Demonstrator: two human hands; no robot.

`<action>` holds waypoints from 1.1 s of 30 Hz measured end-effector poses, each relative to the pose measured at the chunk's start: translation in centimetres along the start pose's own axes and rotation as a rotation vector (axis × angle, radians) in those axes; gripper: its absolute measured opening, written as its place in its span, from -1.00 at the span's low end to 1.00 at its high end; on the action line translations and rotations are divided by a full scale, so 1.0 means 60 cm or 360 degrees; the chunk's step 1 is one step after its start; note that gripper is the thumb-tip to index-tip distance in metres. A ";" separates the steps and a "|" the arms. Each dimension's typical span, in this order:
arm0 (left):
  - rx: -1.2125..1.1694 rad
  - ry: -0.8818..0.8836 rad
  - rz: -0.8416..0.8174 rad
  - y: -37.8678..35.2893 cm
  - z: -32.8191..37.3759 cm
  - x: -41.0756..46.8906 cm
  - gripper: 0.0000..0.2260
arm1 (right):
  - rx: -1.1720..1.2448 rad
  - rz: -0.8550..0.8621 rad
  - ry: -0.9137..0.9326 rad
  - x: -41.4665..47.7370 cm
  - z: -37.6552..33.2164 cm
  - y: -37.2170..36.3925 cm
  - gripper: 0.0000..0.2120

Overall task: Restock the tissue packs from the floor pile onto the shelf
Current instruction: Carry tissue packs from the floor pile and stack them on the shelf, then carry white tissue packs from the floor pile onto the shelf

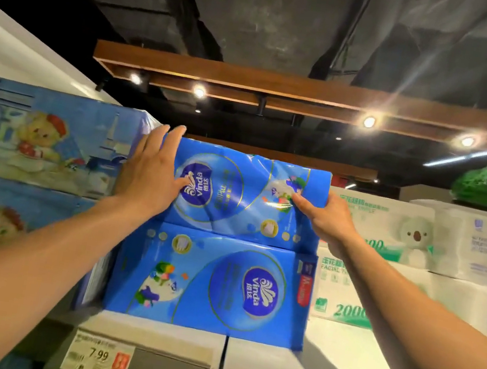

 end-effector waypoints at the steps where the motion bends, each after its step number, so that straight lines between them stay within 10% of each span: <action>1: 0.0054 -0.0029 -0.0027 -0.004 0.001 0.000 -0.26 | -0.0018 -0.0012 -0.0026 0.001 0.004 -0.005 -0.73; 7: -0.0023 -0.0062 -0.0138 0.004 0.005 -0.034 -0.31 | -0.0175 -0.0112 -0.0050 -0.022 -0.005 -0.007 -0.64; 13: -0.0309 0.0035 -0.0057 0.045 0.033 -0.115 -0.41 | -0.0850 0.0133 -0.0028 -0.130 0.020 0.041 0.12; 33: -0.1553 -0.0762 -0.1050 -0.023 0.642 -0.382 -0.35 | -0.1412 0.0043 -0.0422 -0.644 0.164 0.369 -0.40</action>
Point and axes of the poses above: each hand's wrist, its own x-axis towards the middle knuckle, its own y-axis out of the back of the hand, z = x × y, the point moved 8 cm from there along x, towards the middle knuckle, and after that the axes turned 13 degrees about -y, right-handed, at the moved point
